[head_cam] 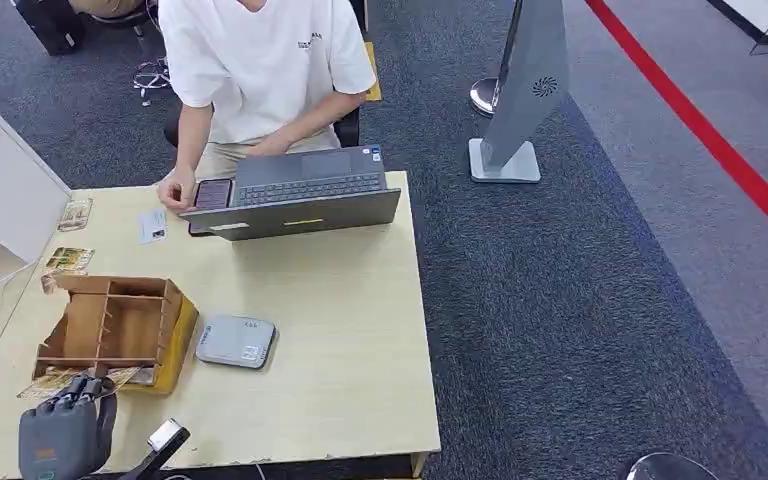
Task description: Pass the card to the sensor for recognition and then transmit it.
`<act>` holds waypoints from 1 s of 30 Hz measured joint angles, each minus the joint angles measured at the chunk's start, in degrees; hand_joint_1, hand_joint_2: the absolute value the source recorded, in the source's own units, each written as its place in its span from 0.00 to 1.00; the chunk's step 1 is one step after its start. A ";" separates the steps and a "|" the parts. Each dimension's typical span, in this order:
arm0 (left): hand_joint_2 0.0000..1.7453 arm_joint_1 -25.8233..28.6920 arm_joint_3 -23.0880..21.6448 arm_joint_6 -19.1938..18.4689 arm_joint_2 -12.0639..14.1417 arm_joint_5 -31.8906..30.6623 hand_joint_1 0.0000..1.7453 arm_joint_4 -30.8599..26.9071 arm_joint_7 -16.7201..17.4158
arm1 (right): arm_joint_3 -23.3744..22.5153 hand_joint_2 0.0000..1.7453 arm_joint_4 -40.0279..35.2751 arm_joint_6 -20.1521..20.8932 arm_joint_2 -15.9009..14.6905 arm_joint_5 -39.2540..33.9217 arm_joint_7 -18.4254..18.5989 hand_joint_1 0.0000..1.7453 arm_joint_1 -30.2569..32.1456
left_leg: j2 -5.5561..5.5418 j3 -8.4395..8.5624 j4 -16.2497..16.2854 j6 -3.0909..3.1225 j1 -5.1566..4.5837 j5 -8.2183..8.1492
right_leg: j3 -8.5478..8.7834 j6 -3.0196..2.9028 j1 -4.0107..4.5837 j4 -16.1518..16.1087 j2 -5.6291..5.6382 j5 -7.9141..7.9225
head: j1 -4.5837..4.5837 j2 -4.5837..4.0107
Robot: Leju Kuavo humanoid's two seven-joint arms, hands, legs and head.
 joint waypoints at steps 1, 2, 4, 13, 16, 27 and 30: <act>1.00 0.00 0.00 0.04 -0.04 -0.44 1.00 -0.02 0.24 | 0.00 0.00 0.00 0.00 0.00 0.02 0.00 0.00 0.00 | 0.00 0.00 0.00 0.00 0.00 0.00 | 0.00 0.00 0.00 0.00 0.00 0.00 | -0.02 0.00; 1.00 0.04 -0.04 0.09 -0.15 -0.87 1.00 -0.20 0.39 | 0.00 0.00 0.00 -0.02 0.00 0.07 0.00 0.00 0.00 | 0.00 0.00 0.00 0.00 0.00 0.00 | 0.01 0.00 0.00 0.00 0.00 0.00 | 0.00 0.00; 1.00 0.39 -0.44 0.09 -0.28 -1.13 1.00 -0.94 0.39 | 0.00 0.00 0.00 -0.11 0.00 0.07 0.00 0.00 0.00 | 0.00 0.00 0.00 0.00 0.00 0.00 | 0.01 0.00 0.00 0.00 0.00 0.00 | 0.00 0.00; 1.00 8.77 -13.18 -2.84 1.90 -3.36 1.00 -14.04 13.44 | -0.02 0.00 0.00 -0.96 0.00 -0.04 0.20 0.00 0.00 | -0.03 -0.05 0.01 0.03 -0.01 -0.03 | -0.03 0.03 -0.01 -0.02 -0.02 -0.03 | 0.02 0.00; 1.00 10.33 -16.84 -3.68 3.87 -3.69 1.00 -16.46 16.35 | -0.15 0.00 0.00 -1.33 0.00 -0.50 0.33 0.00 0.01 | -0.01 -0.03 0.01 0.03 0.00 -0.03 | -0.03 0.03 0.00 -0.01 0.00 -0.03 | 0.00 0.00; 1.00 17.80 -42.59 -8.09 20.91 -12.87 1.00 -43.84 31.67 | -2.36 0.00 0.02 -3.26 0.77 -2.69 1.81 0.00 0.00 | 0.01 -0.04 0.00 0.01 0.01 -0.04 | -0.04 0.01 0.01 0.00 0.00 -0.04 | -0.02 0.00; 1.00 18.07 -45.22 -8.09 23.14 -12.89 1.00 -46.55 31.65 | -2.89 0.00 0.02 -3.26 0.81 -2.69 1.84 0.00 -0.01 | -0.03 -0.06 0.00 0.01 0.00 -0.04 | -0.02 0.02 0.00 0.00 -0.06 -0.04 | 0.00 0.00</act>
